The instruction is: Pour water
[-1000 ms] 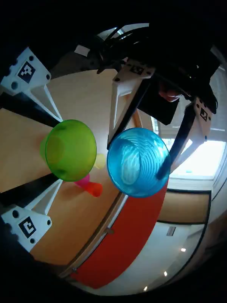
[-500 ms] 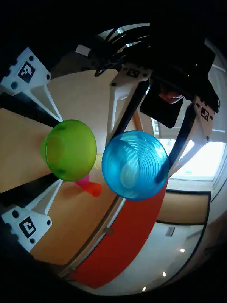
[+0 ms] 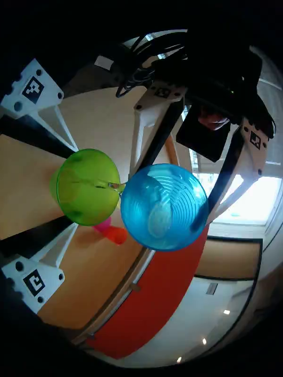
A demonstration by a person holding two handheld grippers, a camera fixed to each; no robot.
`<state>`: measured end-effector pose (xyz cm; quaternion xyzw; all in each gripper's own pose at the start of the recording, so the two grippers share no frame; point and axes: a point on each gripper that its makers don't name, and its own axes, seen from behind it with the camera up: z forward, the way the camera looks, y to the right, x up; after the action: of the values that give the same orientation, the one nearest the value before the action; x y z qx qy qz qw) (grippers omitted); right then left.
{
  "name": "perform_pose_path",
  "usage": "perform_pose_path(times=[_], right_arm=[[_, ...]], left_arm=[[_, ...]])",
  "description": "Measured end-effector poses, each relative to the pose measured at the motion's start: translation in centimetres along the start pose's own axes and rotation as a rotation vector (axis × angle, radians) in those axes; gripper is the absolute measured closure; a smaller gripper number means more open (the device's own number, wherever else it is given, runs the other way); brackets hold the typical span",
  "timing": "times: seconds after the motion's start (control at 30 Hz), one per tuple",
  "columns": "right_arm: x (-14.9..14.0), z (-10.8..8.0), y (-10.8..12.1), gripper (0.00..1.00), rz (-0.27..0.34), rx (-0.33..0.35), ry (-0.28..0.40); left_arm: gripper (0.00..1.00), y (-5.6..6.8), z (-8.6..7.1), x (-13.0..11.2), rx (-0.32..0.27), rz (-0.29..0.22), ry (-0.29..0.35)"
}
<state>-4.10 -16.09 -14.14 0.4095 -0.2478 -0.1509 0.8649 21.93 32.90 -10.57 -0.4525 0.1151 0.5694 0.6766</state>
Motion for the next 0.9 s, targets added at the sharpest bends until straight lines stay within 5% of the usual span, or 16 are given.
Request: perform_pose_path(times=[0.9], right_arm=[[-0.17, -0.16, -0.08, 0.15, -0.008, 0.0, -0.004]], left_arm=[[0.15, -0.43, -0.28, 0.58, 0.022, 0.067, 0.011]])
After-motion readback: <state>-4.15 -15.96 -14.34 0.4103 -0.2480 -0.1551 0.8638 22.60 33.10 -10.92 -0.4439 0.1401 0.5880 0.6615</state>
